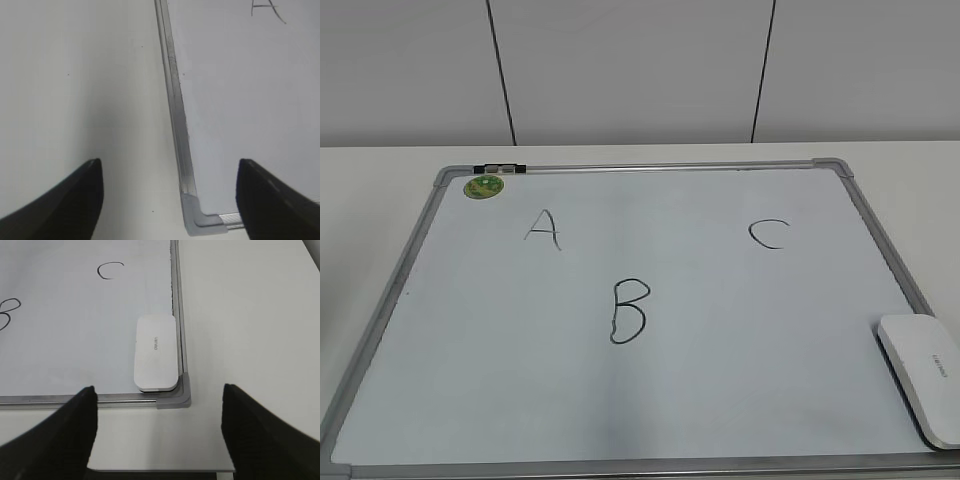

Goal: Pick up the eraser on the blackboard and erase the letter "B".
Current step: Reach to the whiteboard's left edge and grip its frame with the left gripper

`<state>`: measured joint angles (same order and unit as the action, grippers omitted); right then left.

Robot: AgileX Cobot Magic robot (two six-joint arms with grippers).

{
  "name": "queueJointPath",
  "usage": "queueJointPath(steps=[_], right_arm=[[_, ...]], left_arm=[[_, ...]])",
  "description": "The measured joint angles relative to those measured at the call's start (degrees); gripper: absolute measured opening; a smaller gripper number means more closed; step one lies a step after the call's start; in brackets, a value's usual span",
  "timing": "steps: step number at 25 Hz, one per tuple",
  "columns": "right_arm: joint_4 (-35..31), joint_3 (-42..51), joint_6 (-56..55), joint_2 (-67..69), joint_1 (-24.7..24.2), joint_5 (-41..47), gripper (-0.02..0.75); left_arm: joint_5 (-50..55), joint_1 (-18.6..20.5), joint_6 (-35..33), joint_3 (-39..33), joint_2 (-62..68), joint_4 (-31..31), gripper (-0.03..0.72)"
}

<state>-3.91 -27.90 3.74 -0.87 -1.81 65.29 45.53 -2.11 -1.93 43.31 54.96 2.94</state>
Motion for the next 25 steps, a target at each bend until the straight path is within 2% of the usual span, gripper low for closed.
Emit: queueJointPath(steps=[6,15,25], right_arm=[[0.00,0.00,0.00,0.00,0.00,0.00,0.573],[0.00,0.00,0.00,0.00,0.00,0.00,0.573],[0.00,0.00,0.00,0.00,0.00,0.00,0.573]], left_arm=[[-1.45,0.00,-0.10,9.37,18.08,0.00,0.593],[-2.38,0.00,-1.47,19.49,39.24,1.35,0.586],[-0.75,0.00,-2.30,29.09,56.48,1.69,0.435]])
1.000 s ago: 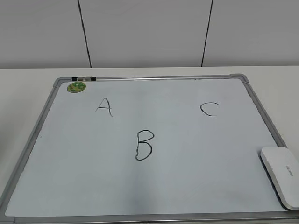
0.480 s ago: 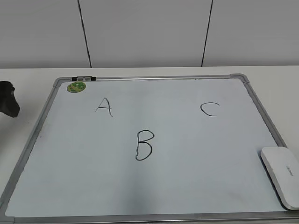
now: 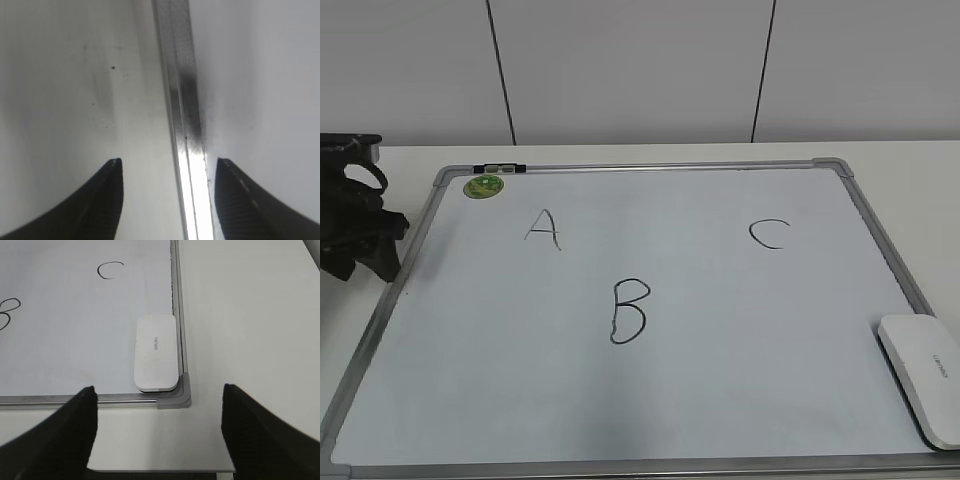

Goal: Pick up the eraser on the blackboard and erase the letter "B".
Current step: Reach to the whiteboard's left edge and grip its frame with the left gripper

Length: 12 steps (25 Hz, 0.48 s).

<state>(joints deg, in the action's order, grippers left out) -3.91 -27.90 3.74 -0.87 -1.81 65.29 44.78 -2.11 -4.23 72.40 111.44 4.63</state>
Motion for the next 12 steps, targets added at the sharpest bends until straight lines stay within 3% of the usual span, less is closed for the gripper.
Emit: queueJointPath(steps=[12], right_arm=[[0.00,0.00,0.00,0.00,0.00,0.00,0.573]], left_arm=[[3.17,0.00,-0.10,5.97,7.89,1.95,0.285]])
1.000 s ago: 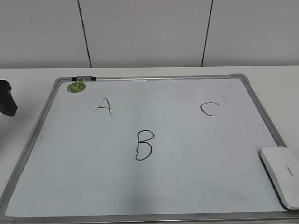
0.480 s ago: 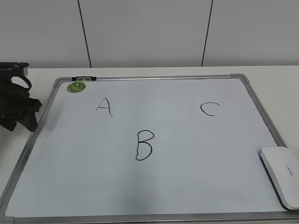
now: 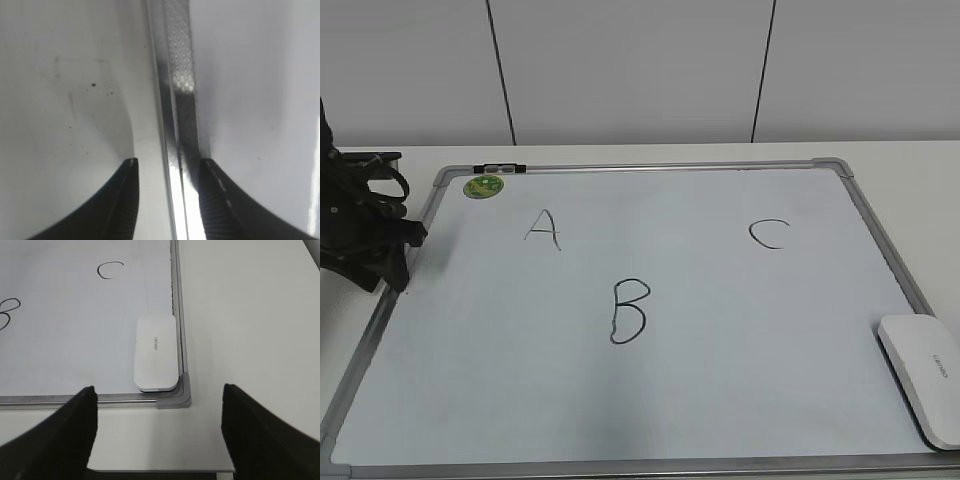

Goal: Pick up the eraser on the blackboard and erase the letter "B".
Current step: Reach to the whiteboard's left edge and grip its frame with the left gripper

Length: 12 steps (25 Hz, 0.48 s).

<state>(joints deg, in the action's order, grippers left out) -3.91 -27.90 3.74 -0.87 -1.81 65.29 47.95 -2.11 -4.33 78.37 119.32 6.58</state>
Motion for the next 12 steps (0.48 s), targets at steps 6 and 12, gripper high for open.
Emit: queueJointPath(steps=[6,12], right_arm=[[0.00,0.00,0.00,0.00,0.00,0.00,0.573],[0.00,0.00,0.00,0.00,0.00,0.00,0.573]], left_arm=[[0.23,0.00,0.00,0.12,0.14,0.43,0.218],[0.60,0.00,-0.02,0.39,0.36,0.80,0.211]])
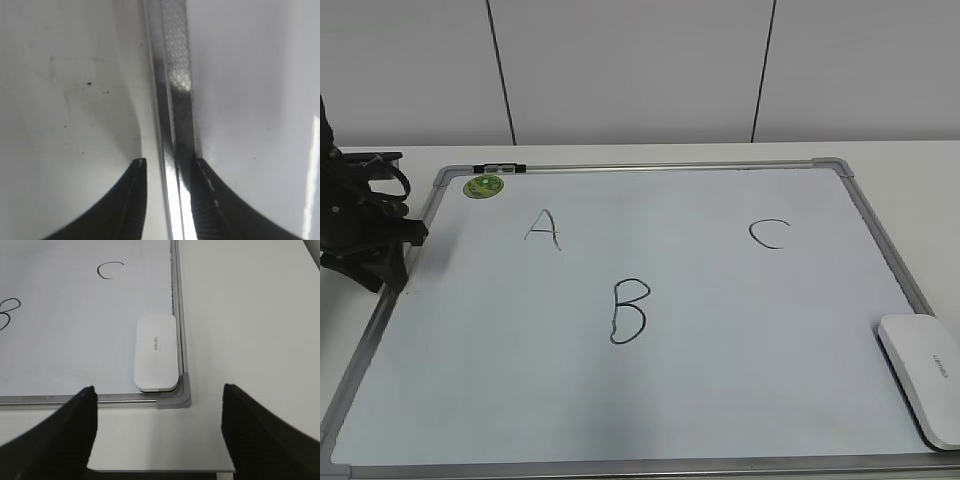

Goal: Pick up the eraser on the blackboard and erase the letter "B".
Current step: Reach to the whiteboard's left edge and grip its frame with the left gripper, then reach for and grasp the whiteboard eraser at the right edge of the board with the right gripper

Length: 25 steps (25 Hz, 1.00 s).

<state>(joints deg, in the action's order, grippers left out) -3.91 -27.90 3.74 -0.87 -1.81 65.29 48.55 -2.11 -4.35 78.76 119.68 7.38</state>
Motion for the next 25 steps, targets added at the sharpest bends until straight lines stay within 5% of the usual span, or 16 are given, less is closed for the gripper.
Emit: queueJointPath(steps=[9,15,25], right_arm=[[0.00,0.00,0.00,0.00,0.00,0.00,0.573],[0.00,0.00,0.00,0.00,0.00,0.00,0.573],[0.00,0.00,0.00,0.00,0.00,0.00,0.573]], left_arm=[[0.67,0.00,-0.09,0.69,0.72,0.46,0.199],[1.36,0.00,-0.09,1.17,1.08,1.22,0.044],[1.62,0.10,0.11,1.21,1.18,1.40,0.034]])
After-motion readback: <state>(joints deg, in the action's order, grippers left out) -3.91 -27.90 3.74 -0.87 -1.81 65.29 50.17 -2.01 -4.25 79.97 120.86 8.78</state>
